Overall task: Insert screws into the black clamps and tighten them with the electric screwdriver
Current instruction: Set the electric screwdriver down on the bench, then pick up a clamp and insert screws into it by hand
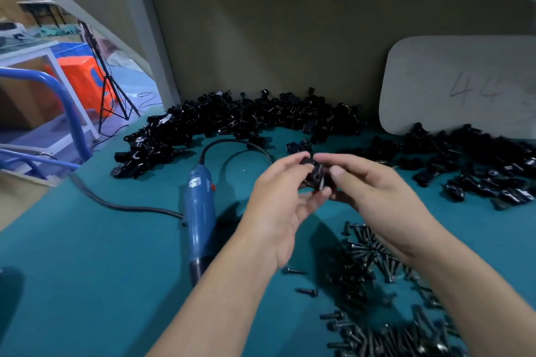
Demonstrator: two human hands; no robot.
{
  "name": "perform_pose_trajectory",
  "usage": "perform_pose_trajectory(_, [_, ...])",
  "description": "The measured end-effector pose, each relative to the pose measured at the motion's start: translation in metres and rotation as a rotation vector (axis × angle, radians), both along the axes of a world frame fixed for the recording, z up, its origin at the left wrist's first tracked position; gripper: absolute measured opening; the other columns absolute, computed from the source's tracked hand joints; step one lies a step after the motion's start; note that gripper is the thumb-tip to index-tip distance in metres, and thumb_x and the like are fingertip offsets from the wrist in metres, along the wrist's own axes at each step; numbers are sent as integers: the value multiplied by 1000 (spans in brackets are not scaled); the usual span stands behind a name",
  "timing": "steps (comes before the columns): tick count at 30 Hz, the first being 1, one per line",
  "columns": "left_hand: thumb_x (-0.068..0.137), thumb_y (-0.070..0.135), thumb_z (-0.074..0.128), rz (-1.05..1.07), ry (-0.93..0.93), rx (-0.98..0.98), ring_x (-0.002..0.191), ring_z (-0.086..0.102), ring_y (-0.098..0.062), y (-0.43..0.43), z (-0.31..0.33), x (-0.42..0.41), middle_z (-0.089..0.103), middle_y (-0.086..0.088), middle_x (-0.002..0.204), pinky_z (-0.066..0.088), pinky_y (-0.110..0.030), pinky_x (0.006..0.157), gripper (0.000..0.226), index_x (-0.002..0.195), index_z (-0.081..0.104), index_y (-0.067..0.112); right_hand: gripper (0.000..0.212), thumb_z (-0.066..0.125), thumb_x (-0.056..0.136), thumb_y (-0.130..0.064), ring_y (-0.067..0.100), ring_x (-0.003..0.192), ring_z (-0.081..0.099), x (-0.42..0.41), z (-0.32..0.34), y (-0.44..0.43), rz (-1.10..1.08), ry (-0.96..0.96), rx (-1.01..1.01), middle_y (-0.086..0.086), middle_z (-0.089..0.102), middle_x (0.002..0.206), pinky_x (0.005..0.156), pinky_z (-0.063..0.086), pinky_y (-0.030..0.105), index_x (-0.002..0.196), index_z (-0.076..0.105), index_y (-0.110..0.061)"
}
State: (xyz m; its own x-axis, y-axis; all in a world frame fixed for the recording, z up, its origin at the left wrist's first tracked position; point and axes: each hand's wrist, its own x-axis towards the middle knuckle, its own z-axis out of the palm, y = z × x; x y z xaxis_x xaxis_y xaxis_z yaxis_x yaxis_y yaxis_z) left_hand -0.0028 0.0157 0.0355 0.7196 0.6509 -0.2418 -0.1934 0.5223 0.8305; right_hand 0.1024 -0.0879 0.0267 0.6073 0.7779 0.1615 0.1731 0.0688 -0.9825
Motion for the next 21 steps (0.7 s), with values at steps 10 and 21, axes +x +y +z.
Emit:
perform_pose_trajectory(10, [89,84,31,50,160,611,95,67,9,-76,-30,-76,74,18,115,54,-18,88,60,112,73,47,29,78,69,-32,8,79,69,-92,10,-80,-125,323,74,-2,76,87,76,56,21,97,82,-25])
perform_pose_trajectory(21, [79,49,78,43,44,755,118,69,-8,-79,-78,-101,74,12,124,55,-27,101,51,128,67,51,15,68,97,-21,1,65,65,-109,-15,-99,-194,325,-155,-6,74,73,61,49,11,91,81,-23])
